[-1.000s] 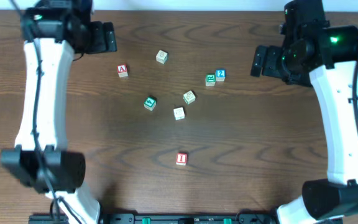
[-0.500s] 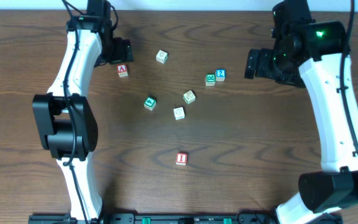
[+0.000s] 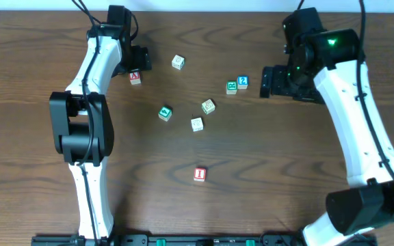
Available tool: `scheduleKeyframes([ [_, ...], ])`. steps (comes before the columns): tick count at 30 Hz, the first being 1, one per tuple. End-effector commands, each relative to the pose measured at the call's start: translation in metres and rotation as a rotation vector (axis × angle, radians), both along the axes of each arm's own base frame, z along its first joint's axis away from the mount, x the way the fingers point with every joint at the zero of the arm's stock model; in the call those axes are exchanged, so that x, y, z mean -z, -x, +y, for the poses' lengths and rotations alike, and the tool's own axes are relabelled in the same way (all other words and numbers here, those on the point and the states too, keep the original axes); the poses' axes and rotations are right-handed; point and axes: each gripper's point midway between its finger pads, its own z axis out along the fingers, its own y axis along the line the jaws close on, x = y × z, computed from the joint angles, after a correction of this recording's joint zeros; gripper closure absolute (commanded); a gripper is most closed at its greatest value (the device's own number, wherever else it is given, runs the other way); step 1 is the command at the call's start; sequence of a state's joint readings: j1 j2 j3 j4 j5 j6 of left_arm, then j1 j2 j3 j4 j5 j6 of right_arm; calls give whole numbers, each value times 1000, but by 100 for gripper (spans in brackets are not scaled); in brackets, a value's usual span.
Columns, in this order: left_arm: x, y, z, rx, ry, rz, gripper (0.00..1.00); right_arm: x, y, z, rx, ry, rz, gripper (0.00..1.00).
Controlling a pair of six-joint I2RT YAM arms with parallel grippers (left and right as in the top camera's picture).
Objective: Spell out Ai2
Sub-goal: 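Lower the left gripper onto the red 'A' block and grasp it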
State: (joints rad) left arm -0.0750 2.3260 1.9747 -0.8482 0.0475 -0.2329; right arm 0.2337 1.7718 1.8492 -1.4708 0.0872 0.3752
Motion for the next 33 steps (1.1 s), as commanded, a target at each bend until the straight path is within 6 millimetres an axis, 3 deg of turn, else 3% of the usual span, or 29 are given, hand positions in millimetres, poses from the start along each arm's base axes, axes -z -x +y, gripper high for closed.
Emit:
scheduleKeyframes([
  [1,-3,-4,3,-23,-7,-17,8,1,2,15,-31,3,-6,1],
  [11,3,-2,4,-87,3,-6,8,1,4,43,-63,-12,-27,1],
  [19,10,2,4,-90,2,12,9,-3,-8,47,-63,-29,-79,1],
  [31,24,10,-10,-103,5,28,9,-3,-8,46,-61,-23,-80,1],
  [33,30,11,-11,-101,5,28,15,-2,-8,46,-62,-22,-78,1],
])
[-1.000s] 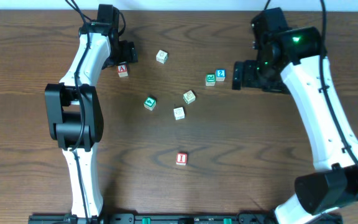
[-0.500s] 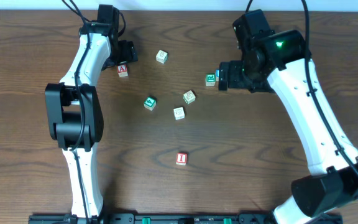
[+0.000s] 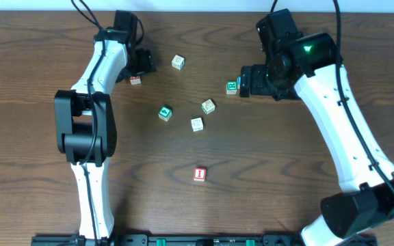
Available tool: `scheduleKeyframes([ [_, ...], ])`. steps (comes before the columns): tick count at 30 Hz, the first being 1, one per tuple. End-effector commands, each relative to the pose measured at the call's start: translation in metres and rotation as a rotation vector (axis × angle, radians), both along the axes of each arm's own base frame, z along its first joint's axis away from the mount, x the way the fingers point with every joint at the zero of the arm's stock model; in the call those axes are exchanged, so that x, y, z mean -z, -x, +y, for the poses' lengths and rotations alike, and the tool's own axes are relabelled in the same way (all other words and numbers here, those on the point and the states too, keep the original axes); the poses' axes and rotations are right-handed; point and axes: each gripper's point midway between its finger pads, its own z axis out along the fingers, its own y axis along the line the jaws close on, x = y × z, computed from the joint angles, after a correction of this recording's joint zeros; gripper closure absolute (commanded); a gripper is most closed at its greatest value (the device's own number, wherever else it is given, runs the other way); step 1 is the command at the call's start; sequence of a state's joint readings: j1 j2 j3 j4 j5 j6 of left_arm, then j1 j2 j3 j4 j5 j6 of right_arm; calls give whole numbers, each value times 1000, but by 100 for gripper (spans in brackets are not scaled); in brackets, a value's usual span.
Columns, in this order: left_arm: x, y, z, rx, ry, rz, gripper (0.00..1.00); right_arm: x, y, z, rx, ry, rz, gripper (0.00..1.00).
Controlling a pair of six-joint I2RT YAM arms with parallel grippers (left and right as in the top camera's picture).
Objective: Spell out Ai2
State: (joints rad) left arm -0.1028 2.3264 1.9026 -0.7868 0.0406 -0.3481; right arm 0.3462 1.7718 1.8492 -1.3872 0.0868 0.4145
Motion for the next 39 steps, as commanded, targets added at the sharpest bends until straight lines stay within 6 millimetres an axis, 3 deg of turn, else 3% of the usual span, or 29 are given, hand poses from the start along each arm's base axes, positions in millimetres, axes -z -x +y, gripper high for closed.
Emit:
scheduleKeyframes([
  [1,12,5,2,-15,-20,16,18,2,2,0,13,12,4,1],
  [4,12,4,4,-18,-30,11,25,2,2,0,10,13,5,1],
  [10,12,3,10,-25,-70,6,50,2,2,0,10,13,4,1],
  [12,12,3,10,-25,-70,8,52,2,2,0,10,13,4,1],
  [14,12,5,10,-24,-70,15,62,2,2,0,10,13,4,1],
  [19,13,8,8,-3,-76,27,74,2,2,0,10,14,5,1],
  [26,15,18,-4,53,-88,61,80,2,0,-4,17,35,-4,1],
  [39,16,40,-71,280,-137,92,80,2,2,-12,27,75,-1,1],
])
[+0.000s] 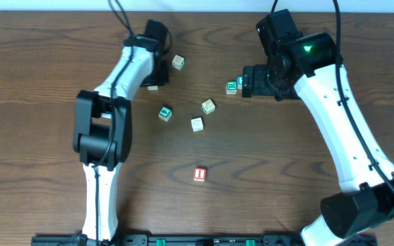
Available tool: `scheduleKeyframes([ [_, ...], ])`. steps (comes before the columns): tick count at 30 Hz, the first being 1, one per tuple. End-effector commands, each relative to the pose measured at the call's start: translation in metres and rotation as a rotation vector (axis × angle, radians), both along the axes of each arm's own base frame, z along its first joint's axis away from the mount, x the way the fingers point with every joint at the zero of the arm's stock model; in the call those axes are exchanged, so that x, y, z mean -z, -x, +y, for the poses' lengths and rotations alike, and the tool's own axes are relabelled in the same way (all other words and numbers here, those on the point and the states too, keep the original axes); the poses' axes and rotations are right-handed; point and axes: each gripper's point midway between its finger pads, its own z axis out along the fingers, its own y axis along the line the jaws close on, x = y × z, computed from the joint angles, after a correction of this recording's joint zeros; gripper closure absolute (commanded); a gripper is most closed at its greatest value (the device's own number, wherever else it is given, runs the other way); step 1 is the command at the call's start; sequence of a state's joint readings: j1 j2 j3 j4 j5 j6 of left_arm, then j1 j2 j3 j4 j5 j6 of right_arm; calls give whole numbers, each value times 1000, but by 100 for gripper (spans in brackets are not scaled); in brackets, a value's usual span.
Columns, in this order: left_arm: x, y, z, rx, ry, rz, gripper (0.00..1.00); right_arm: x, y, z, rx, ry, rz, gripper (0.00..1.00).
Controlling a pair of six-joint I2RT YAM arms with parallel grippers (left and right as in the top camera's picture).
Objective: Spell out Ai2
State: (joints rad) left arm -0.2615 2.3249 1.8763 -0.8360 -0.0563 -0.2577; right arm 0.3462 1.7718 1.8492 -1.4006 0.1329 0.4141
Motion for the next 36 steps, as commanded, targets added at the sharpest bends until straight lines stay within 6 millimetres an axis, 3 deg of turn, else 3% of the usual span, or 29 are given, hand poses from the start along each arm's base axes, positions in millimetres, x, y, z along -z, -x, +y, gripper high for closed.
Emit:
scheduleKeyframes([
  [1,7,14,-17,67,-12,44,79,2,2,-5,17,35,3,1],
  [7,9,39,-47,139,-21,106,80,1,0,-12,32,56,-6,1],
  [11,11,56,-67,180,15,156,83,0,-5,-27,72,80,-18,1],
  [14,11,69,-72,185,8,195,85,0,-6,-39,105,82,-11,1],
  [20,12,86,-65,168,-19,261,91,2,0,-56,143,93,27,1],
  [31,6,107,-30,107,-191,340,93,3,3,-56,142,97,40,1],
  [36,20,128,-12,109,-267,406,94,3,8,-58,141,104,58,1],
])
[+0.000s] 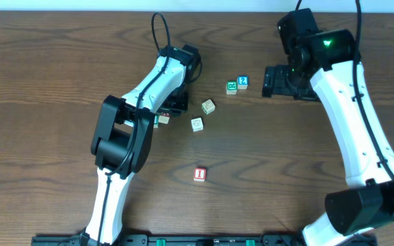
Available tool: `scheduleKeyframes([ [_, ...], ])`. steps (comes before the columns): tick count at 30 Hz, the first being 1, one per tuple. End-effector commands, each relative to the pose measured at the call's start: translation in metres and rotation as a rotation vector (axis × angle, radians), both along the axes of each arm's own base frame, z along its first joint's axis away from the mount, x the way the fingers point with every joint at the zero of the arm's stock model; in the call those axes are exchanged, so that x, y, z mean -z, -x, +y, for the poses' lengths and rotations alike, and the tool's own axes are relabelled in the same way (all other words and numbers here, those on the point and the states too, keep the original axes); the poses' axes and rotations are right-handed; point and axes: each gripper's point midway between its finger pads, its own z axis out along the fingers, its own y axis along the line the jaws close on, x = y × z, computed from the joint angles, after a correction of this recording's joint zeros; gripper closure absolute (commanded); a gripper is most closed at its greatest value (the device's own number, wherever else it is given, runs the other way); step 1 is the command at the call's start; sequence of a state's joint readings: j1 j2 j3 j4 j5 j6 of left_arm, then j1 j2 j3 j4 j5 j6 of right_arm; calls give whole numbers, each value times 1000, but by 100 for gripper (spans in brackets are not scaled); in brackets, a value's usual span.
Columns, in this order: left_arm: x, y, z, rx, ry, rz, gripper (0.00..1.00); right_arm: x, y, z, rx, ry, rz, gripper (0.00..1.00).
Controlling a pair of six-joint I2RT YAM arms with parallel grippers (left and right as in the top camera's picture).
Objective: Spell out Ai2
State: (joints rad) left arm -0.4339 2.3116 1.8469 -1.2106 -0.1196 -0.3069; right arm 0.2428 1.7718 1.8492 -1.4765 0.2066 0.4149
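My left gripper (164,115) reaches down over the middle of the table. A small pale block with red on it, the A block (157,121), peeks out at its tip, apparently held. The red I block (199,173) lies alone toward the front. At the back sits the blue 2 block (243,82), touching a green block (232,87). My right gripper (268,81) stands just right of the 2 block, apart from it, with nothing in it.
Two beige blocks (208,106) (196,124) lie just right of the left gripper. The left arm (157,75) covers the spots where another beige block and a green block lay.
The left gripper has moved from the back down toward the middle, and the A block went with it. The right gripper has drawn back to the right, leaving the 2 block in place.
At first the left gripper was at the A block at the back left, and the right gripper stood right of the 2 block. The right gripper then covered the 2 block for two moments while the left shifted the A block rightward. Now A is mid-table and 2 is uncovered.
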Motion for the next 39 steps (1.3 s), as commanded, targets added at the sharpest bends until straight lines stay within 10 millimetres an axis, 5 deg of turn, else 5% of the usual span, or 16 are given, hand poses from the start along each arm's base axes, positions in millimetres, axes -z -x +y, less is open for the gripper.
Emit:
scheduleKeyframes([
  [1,24,22,21,-2,-89,73,94,2,2,-4,22,14,8,1],
  [8,42,41,18,-16,-15,56,94,2,3,-4,19,15,10,1],
  [14,16,48,21,-9,54,-101,94,2,3,-4,18,15,10,1],
  [20,2,71,37,-17,114,-226,75,2,2,-4,18,14,9,1],
  [22,-3,74,38,-16,133,-263,76,2,2,-4,19,14,8,1],
  [30,-24,56,-1,54,344,-347,76,2,3,-4,19,15,13,1],
  [39,-30,22,-19,51,388,-492,82,2,3,-4,19,15,12,1],
])
